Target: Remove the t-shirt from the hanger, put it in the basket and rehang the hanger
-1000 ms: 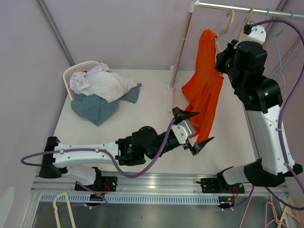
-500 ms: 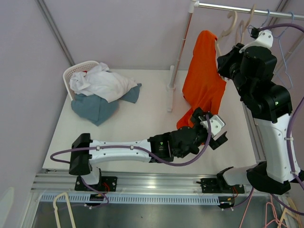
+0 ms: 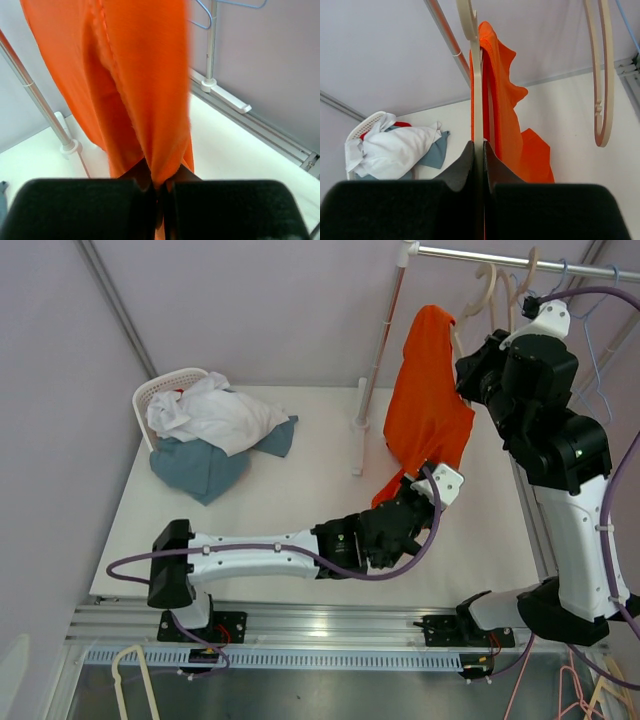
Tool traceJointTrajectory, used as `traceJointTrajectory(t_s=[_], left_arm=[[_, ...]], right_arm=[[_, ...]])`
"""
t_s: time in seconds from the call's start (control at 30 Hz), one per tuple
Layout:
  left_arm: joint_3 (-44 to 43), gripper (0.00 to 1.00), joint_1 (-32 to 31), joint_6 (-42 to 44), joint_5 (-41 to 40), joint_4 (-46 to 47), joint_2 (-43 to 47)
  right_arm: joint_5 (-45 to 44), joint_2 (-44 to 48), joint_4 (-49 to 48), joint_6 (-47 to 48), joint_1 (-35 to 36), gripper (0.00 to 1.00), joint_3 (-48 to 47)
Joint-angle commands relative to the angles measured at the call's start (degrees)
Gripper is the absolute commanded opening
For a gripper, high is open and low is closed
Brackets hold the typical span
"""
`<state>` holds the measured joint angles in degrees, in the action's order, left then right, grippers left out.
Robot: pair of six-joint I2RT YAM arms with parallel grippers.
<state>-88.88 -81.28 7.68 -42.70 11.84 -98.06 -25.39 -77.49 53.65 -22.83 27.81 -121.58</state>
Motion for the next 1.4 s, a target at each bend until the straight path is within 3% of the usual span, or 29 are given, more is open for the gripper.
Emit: traceJointTrajectory(t_s=[0.0,0.13,0.3,0.57,0.63,0.8,0.83,0.9,1.03,1.17,1.37], left_arm=[[3.87,0.01,-4.23,3.47,-4.93,5.45,3.83],[11.5,0.01,-8.19,4.63,-7.41,9.7,8.49],[16.54,0.01,-11.01,-3.9,-1.78,7.06,14.38],[14.88,0.01,-12.16,-1.54,-4.05,8.45,9.91],[14.18,0.01,-8.32,-3.7,-3.89,7.34,8.95],[10.75,0.01,6.98,-17.6,11.81,-6.27,7.46],[7.01,0.01,11.71,-19.53,13.15,-8.04,6.31],[3.29,0.01,15.43,-19.72,14.3,-11.29,2.36],[-13.66,0.01,24.65,-20.86,18.25,-23.66,-5.9],[-29.73,0.01,28.36,-21.22,21.43,-31.24,-12.67],[-41.51,0.01,32.58,-21.74,24.32,-40.45,-21.11]], right_arm=[[-2.91,-2.12,-5.04,2.08,0.31,0.0,-2.87],[-4.84,-5.73,-5.65,3.93,0.23,0.0,-5.94],[-6.87,-9.25,-6.45,5.6,0.22,0.0,-8.32],[-3.54,-11.45,-0.75,4.46,0.31,0.0,-13.94],[-2.39,-11.54,5.02,3.5,0.31,0.0,-17.89],[0.51,-7.25,12.79,3.23,0.23,0.0,-17.56],[1.38,-6.54,14.1,3.23,0.31,0.0,-17.12],[3.23,-4.61,14.99,2.97,0.31,0.0,-16.24],[5.61,-2.14,16.92,2.88,0.23,0.0,-13.34],[6.49,-1.08,19.65,3.14,0.31,0.0,-13.59],[9.65,-1.7,29.23,3.67,0.22,0.0,-18.26]])
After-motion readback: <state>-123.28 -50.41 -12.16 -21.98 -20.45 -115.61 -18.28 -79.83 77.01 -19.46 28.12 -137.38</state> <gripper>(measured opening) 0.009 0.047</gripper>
